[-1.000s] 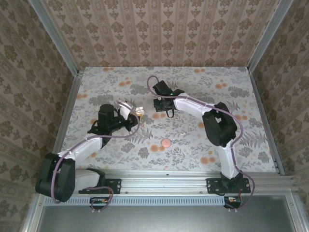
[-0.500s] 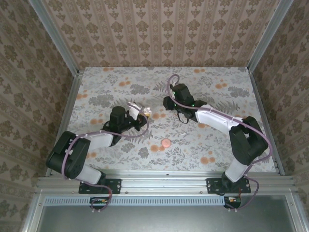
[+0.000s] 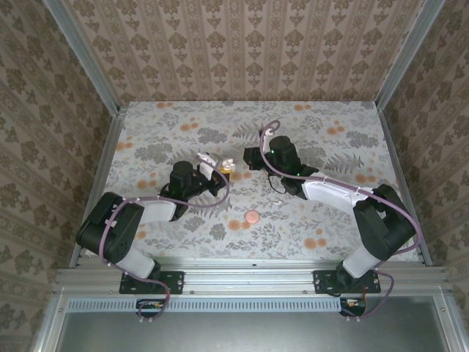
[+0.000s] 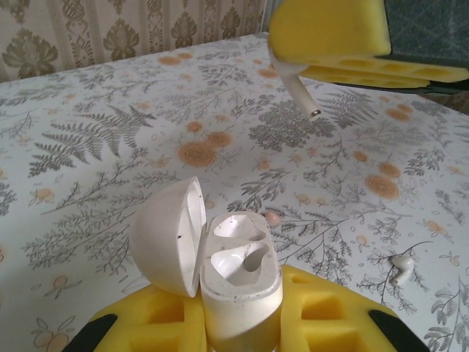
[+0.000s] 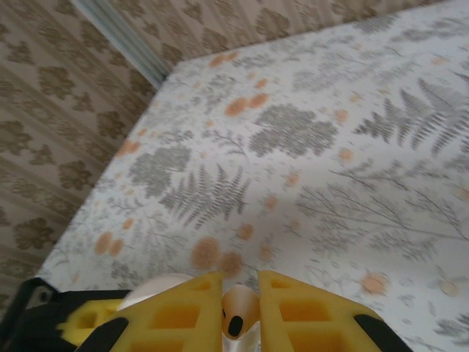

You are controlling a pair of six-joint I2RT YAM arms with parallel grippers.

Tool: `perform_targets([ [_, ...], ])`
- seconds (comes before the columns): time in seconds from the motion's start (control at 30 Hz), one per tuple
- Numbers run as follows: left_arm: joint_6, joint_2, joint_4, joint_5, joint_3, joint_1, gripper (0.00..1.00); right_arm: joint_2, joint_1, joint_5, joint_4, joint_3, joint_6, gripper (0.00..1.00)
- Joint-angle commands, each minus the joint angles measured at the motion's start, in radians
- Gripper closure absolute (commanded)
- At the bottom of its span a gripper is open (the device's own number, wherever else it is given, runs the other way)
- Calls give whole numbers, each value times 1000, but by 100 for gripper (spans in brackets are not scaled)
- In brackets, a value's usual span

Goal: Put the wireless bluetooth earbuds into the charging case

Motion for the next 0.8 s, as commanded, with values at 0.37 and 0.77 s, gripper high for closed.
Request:
perform_targets([
  [0.37, 40, -33, 84, 133, 19, -10, 86, -41, 44, -110, 185, -49, -92, 84],
  [0.77, 60, -70, 57, 132, 23, -9, 86, -22, 58, -115, 186, -43, -99, 83],
])
